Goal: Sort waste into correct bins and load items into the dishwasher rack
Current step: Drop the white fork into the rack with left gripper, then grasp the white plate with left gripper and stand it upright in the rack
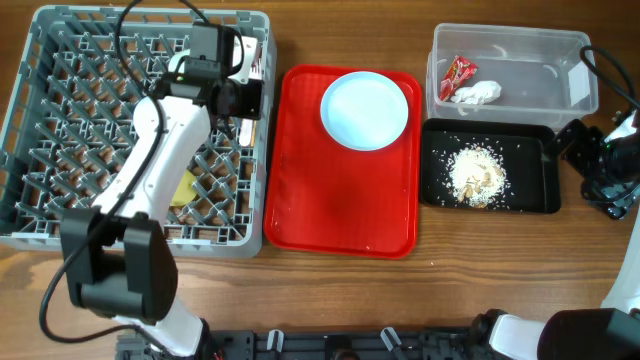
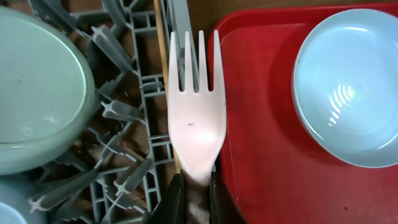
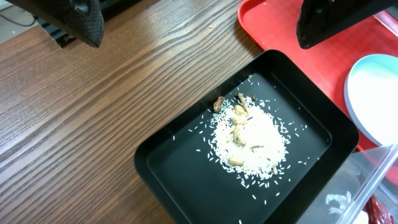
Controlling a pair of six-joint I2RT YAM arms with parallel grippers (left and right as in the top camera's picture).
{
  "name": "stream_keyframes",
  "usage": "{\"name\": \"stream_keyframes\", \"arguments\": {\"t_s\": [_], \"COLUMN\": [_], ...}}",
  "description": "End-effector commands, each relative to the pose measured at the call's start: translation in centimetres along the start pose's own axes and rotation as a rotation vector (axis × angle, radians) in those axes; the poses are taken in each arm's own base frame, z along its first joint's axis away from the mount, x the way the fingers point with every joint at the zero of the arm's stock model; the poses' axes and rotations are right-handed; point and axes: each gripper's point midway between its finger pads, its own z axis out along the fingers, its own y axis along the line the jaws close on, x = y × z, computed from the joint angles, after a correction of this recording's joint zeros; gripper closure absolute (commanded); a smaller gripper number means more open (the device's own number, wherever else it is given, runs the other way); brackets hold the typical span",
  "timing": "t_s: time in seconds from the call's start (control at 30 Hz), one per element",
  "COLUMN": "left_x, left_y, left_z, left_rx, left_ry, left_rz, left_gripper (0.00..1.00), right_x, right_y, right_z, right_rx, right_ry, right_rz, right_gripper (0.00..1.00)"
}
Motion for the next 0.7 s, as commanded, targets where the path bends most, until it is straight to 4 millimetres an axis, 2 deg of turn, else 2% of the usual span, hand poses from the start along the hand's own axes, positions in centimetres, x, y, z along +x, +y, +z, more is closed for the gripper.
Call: {"name": "stream_keyframes", "arguments": {"t_s": [0.0, 0.07, 0.13, 0.17, 0.23, 0.3, 0.33, 0.37, 0.4, 0.43, 0.5, 0.57, 0.63, 0.67], "left_x": [0.6, 0.7, 0.8, 0.7, -0.1, -1.6, -2.1, -2.3, -2.3, -2.7, -3.7, -4.6, -4.2, -3.2], "left_y": [0.5, 0.5, 0.5, 0.4, -0.4, -3.0, -5.1, -7.4, -11.1, -13.8, -16.8, -18.7, -21.0, -22.8], "left_z": [0.9, 0.9, 0.8, 0.5, -1.0, -3.5, -4.7, -5.4, -6.3, -6.5, -6.2, -5.0, -2.8, -1.2], "left_rx": [-0.020, -0.019, -0.019, -0.019, -0.006, 0.027, 0.072, 0.137, 0.234, 0.277, 0.323, 0.282, 0.246, 0.249], "left_ry": [0.025, 0.027, 0.030, 0.027, -0.011, -0.091, -0.120, -0.135, -0.151, -0.188, -0.248, -0.314, -0.341, -0.333], "left_rz": [-0.048, -0.048, -0.048, -0.049, -0.054, -0.035, -0.038, -0.013, 0.043, 0.091, 0.141, 0.224, 0.401, 0.517], "left_gripper": [0.87, 0.75, 0.40, 0.27, 0.23, 0.24, 0.24, 0.08, 0.00, 0.00, 0.00, 0.00, 0.01, 0.02], "right_x": [0.0, 0.0, 0.0, 0.0, -0.1, -0.1, -0.1, -0.1, -0.1, -0.1, -0.1, -0.1, -0.1, -0.1], "right_y": [0.3, 0.3, 0.3, 0.3, 0.3, 0.3, 0.3, 0.3, 0.3, 0.3, 0.3, 0.3, 0.3, 0.3], "right_z": [-0.9, -0.9, -1.0, -1.0, -1.0, -1.0, -1.0, -1.0, -1.0, -1.0, -1.0, -1.0, -1.0, -1.0], "right_rx": [-0.022, -0.022, -0.023, -0.022, -0.023, -0.023, -0.023, -0.023, -0.023, -0.023, -0.024, -0.024, -0.024, -0.024], "right_ry": [-0.026, -0.026, -0.026, -0.026, -0.027, -0.029, -0.029, -0.029, -0.029, -0.029, -0.030, -0.030, -0.030, -0.030], "right_rz": [0.003, 0.003, 0.003, 0.003, 0.003, 0.002, 0.003, 0.002, 0.003, 0.003, 0.002, 0.003, 0.003, 0.003], "right_gripper": [0.00, 0.00, 0.00, 0.00, 0.00, 0.00, 0.00, 0.00, 0.00, 0.01, 0.00, 0.00, 0.00, 0.00]}}
